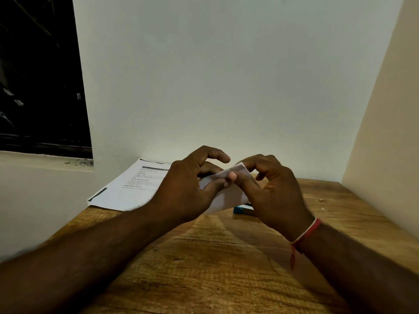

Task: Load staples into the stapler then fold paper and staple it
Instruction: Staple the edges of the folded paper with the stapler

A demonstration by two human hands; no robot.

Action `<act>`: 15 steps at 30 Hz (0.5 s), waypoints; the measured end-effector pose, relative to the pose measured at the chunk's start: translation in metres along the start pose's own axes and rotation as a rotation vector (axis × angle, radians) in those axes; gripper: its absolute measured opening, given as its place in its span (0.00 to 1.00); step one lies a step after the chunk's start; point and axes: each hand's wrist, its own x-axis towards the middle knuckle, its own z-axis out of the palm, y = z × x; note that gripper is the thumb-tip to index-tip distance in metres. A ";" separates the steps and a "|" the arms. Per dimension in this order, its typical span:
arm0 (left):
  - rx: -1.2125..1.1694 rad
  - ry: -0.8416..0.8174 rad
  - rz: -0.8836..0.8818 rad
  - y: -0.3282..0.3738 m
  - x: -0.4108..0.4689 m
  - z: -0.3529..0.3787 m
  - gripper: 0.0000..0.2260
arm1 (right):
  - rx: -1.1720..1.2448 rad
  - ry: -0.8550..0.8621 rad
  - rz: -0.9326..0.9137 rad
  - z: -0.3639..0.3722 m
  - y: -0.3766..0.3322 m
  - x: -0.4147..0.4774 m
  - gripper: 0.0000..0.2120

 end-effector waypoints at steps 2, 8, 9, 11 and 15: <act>0.021 0.005 0.015 -0.001 0.000 0.001 0.17 | 0.059 -0.005 0.039 -0.001 0.001 0.000 0.07; 0.039 -0.007 0.026 -0.006 0.001 0.000 0.15 | 0.099 -0.003 0.142 -0.001 0.005 0.000 0.06; 0.053 -0.012 0.032 -0.007 0.001 0.000 0.13 | 0.114 0.004 0.151 -0.002 0.005 0.000 0.07; 0.086 -0.026 0.026 -0.013 0.003 -0.001 0.09 | 0.122 0.020 0.160 -0.004 0.008 0.001 0.09; 0.074 0.022 -0.022 -0.023 0.008 -0.004 0.04 | 0.182 0.027 0.230 -0.004 0.011 0.003 0.14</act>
